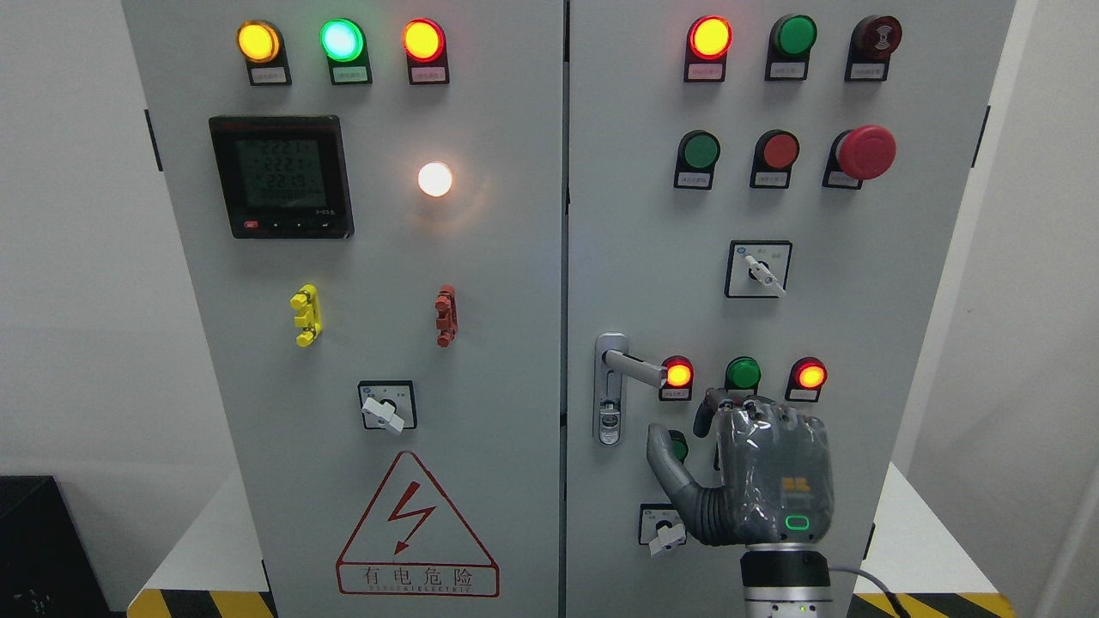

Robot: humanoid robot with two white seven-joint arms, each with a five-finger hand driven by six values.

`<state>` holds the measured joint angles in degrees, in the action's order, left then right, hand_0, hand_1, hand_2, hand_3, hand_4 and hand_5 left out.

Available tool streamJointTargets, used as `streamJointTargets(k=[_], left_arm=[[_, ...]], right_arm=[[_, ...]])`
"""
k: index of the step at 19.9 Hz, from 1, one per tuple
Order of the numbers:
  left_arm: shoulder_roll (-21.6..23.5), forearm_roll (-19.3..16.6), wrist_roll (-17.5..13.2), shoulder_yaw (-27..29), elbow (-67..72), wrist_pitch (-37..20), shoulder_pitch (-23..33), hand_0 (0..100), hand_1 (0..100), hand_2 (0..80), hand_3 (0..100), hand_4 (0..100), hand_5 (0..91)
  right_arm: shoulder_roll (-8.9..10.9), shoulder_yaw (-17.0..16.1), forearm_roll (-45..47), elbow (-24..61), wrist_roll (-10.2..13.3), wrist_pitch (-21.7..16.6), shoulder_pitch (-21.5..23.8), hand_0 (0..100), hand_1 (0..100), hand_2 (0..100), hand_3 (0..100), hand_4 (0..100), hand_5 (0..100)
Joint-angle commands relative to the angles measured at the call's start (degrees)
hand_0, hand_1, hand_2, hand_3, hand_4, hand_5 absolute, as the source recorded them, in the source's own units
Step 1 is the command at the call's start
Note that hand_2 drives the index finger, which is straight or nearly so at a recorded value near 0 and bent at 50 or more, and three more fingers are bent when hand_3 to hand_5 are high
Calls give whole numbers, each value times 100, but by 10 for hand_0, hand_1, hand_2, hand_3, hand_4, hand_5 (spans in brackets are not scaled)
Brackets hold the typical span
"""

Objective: Release door handle
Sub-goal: 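Open the right hand fingers and withdraw it away from the handle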

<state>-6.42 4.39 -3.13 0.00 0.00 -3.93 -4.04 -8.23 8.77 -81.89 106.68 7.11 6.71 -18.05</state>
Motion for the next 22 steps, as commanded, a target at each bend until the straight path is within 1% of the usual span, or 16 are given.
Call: streamJointTargets(k=[1, 2, 3, 4, 5, 6, 8, 9, 11, 13, 15, 16, 17, 19, 21, 22], left_arm=[[0, 0, -21, -114, -96, -2, 0, 0, 0, 24, 83, 12, 0], [0, 0, -21, -114, -88, -2, 0, 0, 0, 24, 83, 12, 0], [0, 0, -21, -114, -96, -2, 0, 0, 0, 24, 83, 12, 0], [0, 0, -21, -114, -97, -2, 0, 0, 0, 24, 82, 12, 0], [0, 0, -29, -114, -97, -2, 0, 0, 0, 24, 82, 12, 0], [0, 0, -21, -114, -97, -2, 0, 0, 0, 25, 84, 12, 0], [0, 0, -21, -114, -88, -2, 0, 0, 0, 25, 84, 12, 0], [0, 0, -29, -114, -96, -2, 0, 0, 0, 25, 84, 12, 0], [0, 0, -21, -114, -97, -2, 0, 0, 0, 25, 83, 12, 0], [0, 0, -21, -114, -88, -2, 0, 0, 0, 25, 85, 12, 0], [0, 0, -21, -114, -97, -2, 0, 0, 0, 25, 85, 12, 0], [0, 0, -21, -114, -97, -2, 0, 0, 0, 25, 85, 12, 0], [0, 0, -21, -114, -97, -2, 0, 0, 0, 25, 84, 12, 0], [0, 0, -21, -114, -88, -2, 0, 0, 0, 25, 85, 12, 0], [0, 0, -21, -114, -97, -2, 0, 0, 0, 25, 85, 11, 0], [0, 0, -21, -114, -88, -2, 0, 0, 0, 26, 85, 11, 0]], right_arm=[[23, -86, 50, 705, 45, -204, 635, 364, 254, 426, 782, 720, 694], [23, -173, 155, 766, 45, -310, 723, 363, 250, 411, 743, 694, 655], [32, -330, 286, 802, 71, -450, 793, 356, 246, 370, 656, 619, 555], [41, -463, 401, 854, 88, -651, 820, 353, 246, 355, 622, 584, 516], [23, -568, 463, 863, 97, -845, 838, 348, 244, 313, 527, 482, 362], [14, -674, 489, 872, 106, -1012, 847, 339, 245, 287, 463, 403, 281], [23, -850, 490, 872, 194, -1154, 856, 323, 257, 273, 399, 318, 205], [14, -903, 490, 916, 246, -1163, 856, 328, 260, 265, 348, 253, 146], [23, -999, 498, 1065, 256, -1163, 978, 333, 269, 251, 285, 180, 70], [23, -1009, 498, 1171, 256, -1181, 1075, 341, 281, 189, 210, 107, 0], [23, -1009, 498, 1189, 256, -1224, 1084, 356, 279, 100, 102, 21, 0], [23, -1009, 507, 1189, 256, -1233, 1084, 358, 278, 55, 53, 0, 0], [23, -1009, 507, 1189, 256, -1233, 1084, 362, 275, 11, 2, 0, 0], [32, -1009, 638, 1189, 264, -1268, 1084, 374, 255, 0, 0, 0, 0], [41, -991, 980, 1189, 256, -1277, 1076, 411, 171, 0, 0, 0, 0], [49, -991, 1034, 1189, 247, -1277, 1075, 410, 162, 0, 0, 0, 0]])
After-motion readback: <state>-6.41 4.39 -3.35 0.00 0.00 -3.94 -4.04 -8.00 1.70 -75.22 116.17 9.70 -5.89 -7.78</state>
